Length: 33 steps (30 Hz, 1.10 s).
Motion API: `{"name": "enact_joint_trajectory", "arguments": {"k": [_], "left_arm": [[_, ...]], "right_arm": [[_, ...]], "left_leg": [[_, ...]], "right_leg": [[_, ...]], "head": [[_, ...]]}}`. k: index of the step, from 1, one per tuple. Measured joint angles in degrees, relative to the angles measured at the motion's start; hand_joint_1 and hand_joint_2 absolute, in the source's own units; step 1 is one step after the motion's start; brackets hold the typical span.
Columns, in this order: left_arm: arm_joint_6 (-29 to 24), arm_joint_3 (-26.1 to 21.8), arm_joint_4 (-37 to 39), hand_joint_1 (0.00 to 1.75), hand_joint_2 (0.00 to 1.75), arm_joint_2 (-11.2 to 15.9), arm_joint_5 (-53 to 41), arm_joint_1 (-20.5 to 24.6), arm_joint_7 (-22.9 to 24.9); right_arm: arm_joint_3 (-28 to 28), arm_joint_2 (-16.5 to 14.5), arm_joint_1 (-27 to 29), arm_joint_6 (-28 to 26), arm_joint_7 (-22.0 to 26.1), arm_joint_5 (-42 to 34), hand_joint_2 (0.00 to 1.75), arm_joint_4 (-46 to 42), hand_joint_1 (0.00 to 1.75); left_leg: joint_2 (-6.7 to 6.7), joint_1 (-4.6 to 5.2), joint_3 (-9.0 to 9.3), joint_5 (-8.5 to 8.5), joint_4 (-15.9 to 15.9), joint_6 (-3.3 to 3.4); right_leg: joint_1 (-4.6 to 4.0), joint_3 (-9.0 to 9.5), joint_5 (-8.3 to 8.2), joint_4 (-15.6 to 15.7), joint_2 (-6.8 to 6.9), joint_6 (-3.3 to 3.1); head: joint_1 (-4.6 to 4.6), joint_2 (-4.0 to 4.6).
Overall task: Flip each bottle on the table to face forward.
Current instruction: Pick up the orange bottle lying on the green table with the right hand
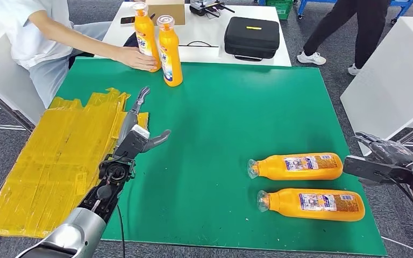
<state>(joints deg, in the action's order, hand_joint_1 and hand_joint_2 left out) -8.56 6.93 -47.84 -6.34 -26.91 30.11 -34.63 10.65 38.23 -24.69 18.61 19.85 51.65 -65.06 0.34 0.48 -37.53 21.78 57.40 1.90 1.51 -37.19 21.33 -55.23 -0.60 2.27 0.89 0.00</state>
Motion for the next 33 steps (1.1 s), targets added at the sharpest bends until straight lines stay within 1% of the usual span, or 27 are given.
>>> {"name": "enact_joint_trajectory", "arguments": {"k": [3,6,13,16,19,26,32,33], "left_arm": [[-0.32,0.07,0.54,0.00,1.75,-0.03,0.85,0.11,-0.02],[-0.91,0.24,1.29,0.00,1.75,-0.04,1.99,0.20,-0.13],[-1.76,0.61,2.58,0.00,1.75,-0.07,2.91,0.19,-0.21],[-1.79,0.61,2.93,0.00,1.75,-0.07,3.04,0.15,-0.13],[-1.80,0.61,3.19,0.00,1.75,-0.07,3.09,0.11,-0.03],[-1.68,0.61,3.45,0.00,1.75,-0.08,3.45,-0.05,0.04],[-1.24,0.61,3.46,0.00,1.75,-0.19,3.55,-0.10,0.58],[-1.22,0.61,3.47,0.00,1.75,-0.21,3.57,-0.10,0.79]], "right_arm": [[1.90,-1.10,-2.60,-1.36,1.02,0.92,1.75,3.70,0.00],[4.32,-3.14,-4.78,-4.14,1.70,1.68,1.75,8.09,0.00],[9.29,-10.37,-9.36,-10.59,1.97,3.41,1.75,19.38,0.00],[10.59,-13.27,-9.78,-11.98,1.52,3.41,1.75,22.97,0.00],[11.24,-15.37,-10.00,-12.83,1.13,3.33,1.75,25.29,0.00],[11.69,-17.64,-11.05,-13.27,1.02,3.31,1.75,28.28,0.00],[11.78,-18.40,-11.49,-13.31,0.67,3.69,1.75,29.80,0.01],[11.83,-18.53,-11.58,-13.31,0.51,3.94,1.75,30.05,0.05]], "left_leg": [[-0.09,-0.01,0.03,0.00,0.00,0.00],[-0.10,-0.03,0.04,-0.02,0.00,-0.01],[-0.13,-0.12,0.07,-0.04,0.00,-0.03],[-0.06,-0.12,0.05,-0.05,0.00,-0.04],[-0.07,-0.12,0.03,-0.05,0.00,-0.04],[-0.09,-0.12,0.05,-0.04,0.00,-0.04],[-0.13,-0.12,0.18,-0.04,0.00,-0.04],[-0.14,-0.12,0.22,-0.04,0.00,-0.04]], "right_leg": [[-0.01,-0.01,0.00,0.00,-0.04,0.00],[-0.04,0.01,0.00,0.00,-0.06,0.00],[-0.15,0.01,-0.01,-0.02,-0.07,-0.02],[-0.15,0.01,-0.01,-0.02,-0.02,-0.02],[-0.15,0.01,-0.01,-0.02,-0.03,-0.02],[-0.14,0.02,0.00,-0.01,-0.03,-0.02],[-0.15,0.11,0.00,0.00,-0.06,-0.02],[-0.15,0.13,0.00,0.00,-0.06,-0.03]], "head": [[0.01,0.00],[0.01,0.00],[-0.01,0.00],[0.00,0.00],[0.01,0.00],[-0.01,0.00],[-0.01,0.00],[-0.01,0.00]]}}
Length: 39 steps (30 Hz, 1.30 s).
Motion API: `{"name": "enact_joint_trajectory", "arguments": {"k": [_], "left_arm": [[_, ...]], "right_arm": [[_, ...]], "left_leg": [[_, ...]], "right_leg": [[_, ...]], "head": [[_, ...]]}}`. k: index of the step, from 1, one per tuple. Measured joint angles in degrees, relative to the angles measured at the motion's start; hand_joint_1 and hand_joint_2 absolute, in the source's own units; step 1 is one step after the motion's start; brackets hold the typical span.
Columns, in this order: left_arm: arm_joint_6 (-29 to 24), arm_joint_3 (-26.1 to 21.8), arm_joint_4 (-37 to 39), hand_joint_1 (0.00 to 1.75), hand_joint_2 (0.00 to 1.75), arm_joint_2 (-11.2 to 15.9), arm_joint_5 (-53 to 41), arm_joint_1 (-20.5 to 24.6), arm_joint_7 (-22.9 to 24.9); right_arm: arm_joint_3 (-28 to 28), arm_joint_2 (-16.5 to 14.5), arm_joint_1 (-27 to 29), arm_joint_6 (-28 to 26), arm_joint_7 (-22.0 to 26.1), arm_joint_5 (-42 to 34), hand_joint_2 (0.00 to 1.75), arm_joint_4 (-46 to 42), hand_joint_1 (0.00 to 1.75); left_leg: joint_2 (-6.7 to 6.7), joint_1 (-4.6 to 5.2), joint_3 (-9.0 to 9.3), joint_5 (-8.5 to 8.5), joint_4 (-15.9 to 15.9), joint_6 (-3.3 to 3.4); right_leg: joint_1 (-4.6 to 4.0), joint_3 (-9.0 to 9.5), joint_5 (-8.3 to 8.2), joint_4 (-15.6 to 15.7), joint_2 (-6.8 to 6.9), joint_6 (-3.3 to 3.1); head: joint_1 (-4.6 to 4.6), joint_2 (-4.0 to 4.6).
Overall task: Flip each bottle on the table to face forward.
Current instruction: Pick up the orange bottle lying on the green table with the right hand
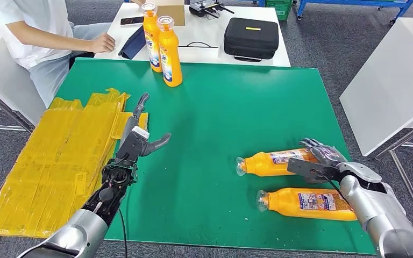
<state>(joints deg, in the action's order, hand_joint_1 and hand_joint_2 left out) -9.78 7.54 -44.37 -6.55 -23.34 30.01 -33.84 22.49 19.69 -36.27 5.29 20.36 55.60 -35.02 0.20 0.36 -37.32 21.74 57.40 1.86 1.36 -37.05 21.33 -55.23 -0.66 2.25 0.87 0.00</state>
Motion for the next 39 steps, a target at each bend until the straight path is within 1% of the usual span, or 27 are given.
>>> {"name": "enact_joint_trajectory", "arguments": {"k": [2,4,6,10,16,19,24,29,36,39], "left_arm": [[-0.03,0.00,0.09,0.00,1.75,-0.02,0.06,0.00,0.30],[-0.08,0.00,0.21,0.00,1.75,-0.03,0.16,-0.01,0.36],[-0.18,0.00,0.27,0.00,1.75,-0.03,0.35,-0.05,0.36],[-0.56,0.00,0.28,0.00,1.75,-0.03,0.57,-0.26,0.40],[-0.91,-0.02,0.28,0.00,1.75,-0.03,0.63,-0.85,0.43],[-0.90,-0.02,0.28,0.00,1.75,-0.03,0.63,-0.91,0.54],[-0.85,-0.02,-0.13,0.00,1.75,-0.09,0.53,-1.37,1.59],[-0.75,-0.02,-0.80,0.00,1.75,-0.14,0.47,-1.90,2.08],[-0.55,-0.02,-1.20,0.00,1.75,-0.14,0.45,-2.05,2.30],[-0.17,-0.02,-1.33,0.00,1.75,-0.14,0.48,-2.15,2.32]], "right_arm": [[0.10,-0.32,-0.25,-0.01,-0.40,0.53,1.75,0.48,0.77],[0.14,-0.59,-0.48,-0.10,-0.72,0.96,1.75,0.90,1.59],[0.16,-0.86,-0.69,-0.55,-1.00,1.34,1.75,1.35,1.74],[0.16,-1.56,-1.00,-2.35,-1.64,1.90,1.75,2.23,1.75],[-0.02,-3.22,-1.00,-7.18,-3.67,2.27,1.75,3.24,1.75],[-0.40,-4.06,-0.91,-8.69,-4.51,2.13,1.75,3.51,1.75],[-3.33,-6.27,-0.18,-13.63,-7.73,0.65,1.75,3.59,1.75],[-5.38,-7.76,0.18,-14.36,-8.52,0.60,1.75,3.59,1.75],[-6.44,-8.49,0.26,-14.38,-8.62,0.61,1.75,3.59,1.75],[-7.28,-8.92,0.56,-15.44,-8.10,-0.69,1.75,3.43,1.75]], "left_leg": [[-0.03,0.00,0.08,0.01,0.00,-0.01],[-0.04,-0.01,0.15,0.02,0.00,-0.01],[-0.05,-0.01,0.20,0.02,0.00,-0.02],[-0.05,-0.01,0.26,0.01,-0.01,-0.03],[-0.11,-0.01,0.30,0.01,-0.01,-0.03],[-0.16,-0.01,0.30,0.00,-0.01,-0.04],[-0.19,-0.01,0.28,-0.01,-0.01,-0.04],[-0.16,-0.01,0.23,-0.02,-0.01,-0.04],[-0.16,0.00,0.21,-0.01,-0.01,-0.03],[-0.15,0.00,0.20,-0.01,-0.01,-0.03]], "right_leg": [[0.00,0.06,0.00,0.00,-0.02,0.00],[-0.01,0.12,0.00,0.00,-0.03,-0.01],[-0.01,0.16,0.00,0.00,-0.03,-0.01],[-0.01,0.20,-0.03,0.00,-0.06,-0.03],[-0.01,0.20,-0.07,0.00,-0.16,-0.06],[-0.01,0.20,-0.07,0.00,-0.17,-0.06],[-0.01,0.18,-0.08,0.00,-0.17,-0.06],[-0.01,0.16,-0.07,0.00,-0.16,-0.06],[0.00,0.16,-0.06,0.00,-0.16,-0.06],[0.00,0.16,-0.06,0.00,-0.16,-0.06]], "head": [[0.00,0.00],[0.00,0.00],[-0.01,0.00],[0.00,0.00],[-0.01,0.00],[0.00,0.00],[0.01,0.00],[-0.01,0.00],[0.00,0.00],[-0.01,0.00]]}}
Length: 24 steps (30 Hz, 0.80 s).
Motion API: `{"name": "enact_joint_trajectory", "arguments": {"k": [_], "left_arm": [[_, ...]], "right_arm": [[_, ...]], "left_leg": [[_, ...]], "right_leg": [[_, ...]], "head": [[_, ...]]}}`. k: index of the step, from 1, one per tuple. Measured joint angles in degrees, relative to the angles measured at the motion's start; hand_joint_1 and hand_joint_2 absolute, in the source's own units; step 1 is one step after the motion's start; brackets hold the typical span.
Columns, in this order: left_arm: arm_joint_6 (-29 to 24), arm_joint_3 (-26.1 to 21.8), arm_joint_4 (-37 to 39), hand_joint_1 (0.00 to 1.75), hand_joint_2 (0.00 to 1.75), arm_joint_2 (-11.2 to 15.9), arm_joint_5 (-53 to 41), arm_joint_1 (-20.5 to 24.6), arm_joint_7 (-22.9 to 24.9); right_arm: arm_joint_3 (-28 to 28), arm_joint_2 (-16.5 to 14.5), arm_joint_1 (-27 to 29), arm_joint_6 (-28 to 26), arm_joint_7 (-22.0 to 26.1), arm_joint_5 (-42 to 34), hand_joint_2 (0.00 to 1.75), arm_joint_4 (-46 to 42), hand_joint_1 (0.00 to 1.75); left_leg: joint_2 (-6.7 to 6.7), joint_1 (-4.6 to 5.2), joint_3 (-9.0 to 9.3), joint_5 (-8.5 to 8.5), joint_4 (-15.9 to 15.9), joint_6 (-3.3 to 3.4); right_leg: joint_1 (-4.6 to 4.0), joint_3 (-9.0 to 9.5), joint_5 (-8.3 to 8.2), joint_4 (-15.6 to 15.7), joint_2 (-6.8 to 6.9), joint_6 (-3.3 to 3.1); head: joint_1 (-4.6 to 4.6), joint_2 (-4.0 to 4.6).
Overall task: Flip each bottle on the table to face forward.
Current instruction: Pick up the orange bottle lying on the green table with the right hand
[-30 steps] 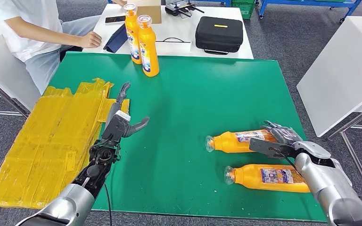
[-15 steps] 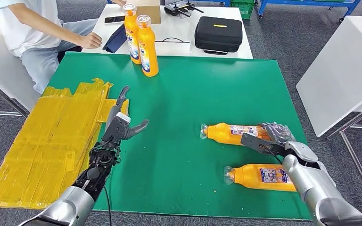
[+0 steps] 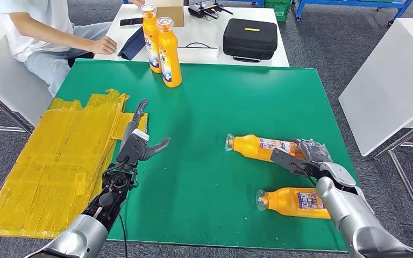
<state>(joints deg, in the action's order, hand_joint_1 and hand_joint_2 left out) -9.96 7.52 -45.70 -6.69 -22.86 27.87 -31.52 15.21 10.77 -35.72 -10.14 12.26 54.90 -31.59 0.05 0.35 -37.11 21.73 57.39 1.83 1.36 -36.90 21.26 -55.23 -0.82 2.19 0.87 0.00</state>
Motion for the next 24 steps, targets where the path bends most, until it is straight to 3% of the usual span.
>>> {"name": "enact_joint_trajectory", "arguments": {"k": [7,12,16,20,24], "left_arm": [[5.30,0.31,-5.72,0.00,1.75,-0.22,3.10,-2.92,1.86],[14.49,2.77,-13.90,0.00,1.75,-0.45,10.09,-6.03,3.32],[21.51,6.11,-21.05,0.00,1.75,-0.49,18.15,-7.78,5.67],[22.77,9.10,-25.45,0.00,1.75,-0.39,21.87,-8.36,7.06],[22.95,11.63,-27.22,0.00,1.75,-0.29,23.14,-8.36,7.38]], "right_arm": [[-8.39,-4.99,3.48,-10.49,5.55,-14.43,1.75,-6.42,1.75],[-13.65,-10.58,5.10,-16.00,15.49,-28.41,1.75,-11.00,1.75],[-14.17,-15.48,5.20,-17.41,22.86,-35.87,1.75,-11.56,1.75],[-13.31,-19.15,4.82,-17.29,25.96,-39.51,1.75,-11.56,1.75],[-11.82,-20.92,4.51,-16.40,27.44,-42.53,1.75,-11.57,1.75]], "left_leg": [[0.00,-0.02,-0.13,-0.01,0.00,-0.01],[0.02,-0.03,-0.25,0.00,-0.01,-0.01],[0.01,-0.03,-0.31,0.00,-0.01,-0.01],[0.08,-0.04,-0.31,-0.01,-0.01,-0.03],[0.13,-0.05,-0.31,-0.04,-0.01,-0.04]], "right_leg": [[-0.01,-0.16,0.00,-0.02,0.00,0.00],[-0.01,-0.25,0.03,-0.02,0.00,0.00],[-0.01,-0.31,0.04,-0.03,-0.01,0.00],[-0.01,-0.31,0.04,-0.02,0.02,-0.01],[-0.01,-0.31,0.05,-0.03,0.04,-0.02]], "head": [[0.01,0.00],[0.00,0.00],[0.00,0.00],[0.01,0.00],[-0.01,0.00]]}}
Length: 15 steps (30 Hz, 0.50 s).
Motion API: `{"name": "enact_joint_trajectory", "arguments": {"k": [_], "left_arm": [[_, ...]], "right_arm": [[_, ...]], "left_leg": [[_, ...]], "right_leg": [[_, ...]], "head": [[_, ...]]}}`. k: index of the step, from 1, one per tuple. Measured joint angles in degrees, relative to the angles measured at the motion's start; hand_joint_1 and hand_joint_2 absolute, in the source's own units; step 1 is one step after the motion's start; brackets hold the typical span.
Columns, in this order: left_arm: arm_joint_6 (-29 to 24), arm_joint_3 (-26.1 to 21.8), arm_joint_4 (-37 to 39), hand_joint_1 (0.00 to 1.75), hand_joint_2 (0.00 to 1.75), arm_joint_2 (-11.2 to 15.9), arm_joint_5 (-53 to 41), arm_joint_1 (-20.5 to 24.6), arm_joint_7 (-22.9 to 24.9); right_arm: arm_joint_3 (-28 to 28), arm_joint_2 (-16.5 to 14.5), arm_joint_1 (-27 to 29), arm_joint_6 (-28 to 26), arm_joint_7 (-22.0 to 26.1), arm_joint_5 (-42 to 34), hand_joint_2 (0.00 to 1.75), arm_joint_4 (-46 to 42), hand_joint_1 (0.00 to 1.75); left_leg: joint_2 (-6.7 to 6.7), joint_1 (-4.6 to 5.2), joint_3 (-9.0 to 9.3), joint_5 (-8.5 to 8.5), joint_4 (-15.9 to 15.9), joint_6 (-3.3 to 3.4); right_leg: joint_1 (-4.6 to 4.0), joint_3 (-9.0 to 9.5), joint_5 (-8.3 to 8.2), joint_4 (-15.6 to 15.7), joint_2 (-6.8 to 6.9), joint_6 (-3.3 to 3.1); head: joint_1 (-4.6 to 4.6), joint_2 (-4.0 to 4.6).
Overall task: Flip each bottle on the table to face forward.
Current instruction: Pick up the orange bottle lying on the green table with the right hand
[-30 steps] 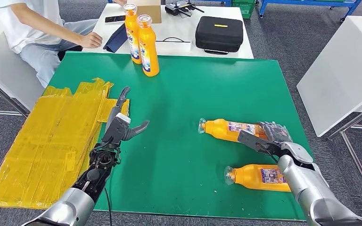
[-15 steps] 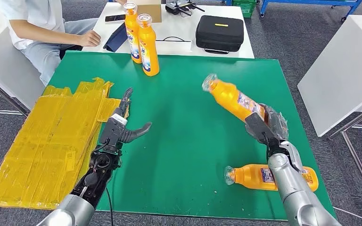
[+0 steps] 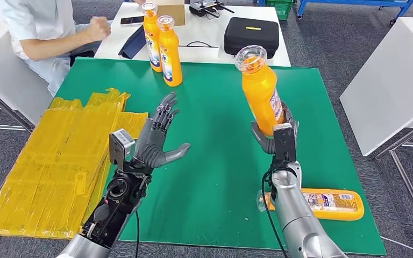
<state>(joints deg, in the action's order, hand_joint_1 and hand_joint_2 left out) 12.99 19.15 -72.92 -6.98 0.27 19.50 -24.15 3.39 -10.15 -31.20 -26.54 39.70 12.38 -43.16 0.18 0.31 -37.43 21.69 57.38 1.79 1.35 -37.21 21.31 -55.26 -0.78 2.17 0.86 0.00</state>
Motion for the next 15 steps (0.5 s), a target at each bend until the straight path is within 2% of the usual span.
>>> {"name": "enact_joint_trajectory", "arguments": {"k": [10,15], "left_arm": [[0.16,4.26,-0.52,0.00,1.75,0.01,1.04,2.11,0.84],[0.19,6.07,-0.60,0.00,1.75,0.01,1.80,3.63,0.90]], "right_arm": [[4.08,-1.78,0.04,2.73,0.17,-1.14,1.75,0.00,1.75],[8.39,-3.09,0.08,7.45,0.17,1.33,1.75,0.40,1.75]], "left_leg": [[-0.01,0.01,-0.01,0.00,0.00,0.00],[-0.05,-0.01,-0.01,0.01,0.00,-0.01]], "right_leg": [[0.00,-0.01,-0.01,0.00,0.00,0.01],[-0.01,-0.04,-0.01,0.00,-0.03,0.01]], "head": [[0.01,0.00],[-0.01,0.00]]}}
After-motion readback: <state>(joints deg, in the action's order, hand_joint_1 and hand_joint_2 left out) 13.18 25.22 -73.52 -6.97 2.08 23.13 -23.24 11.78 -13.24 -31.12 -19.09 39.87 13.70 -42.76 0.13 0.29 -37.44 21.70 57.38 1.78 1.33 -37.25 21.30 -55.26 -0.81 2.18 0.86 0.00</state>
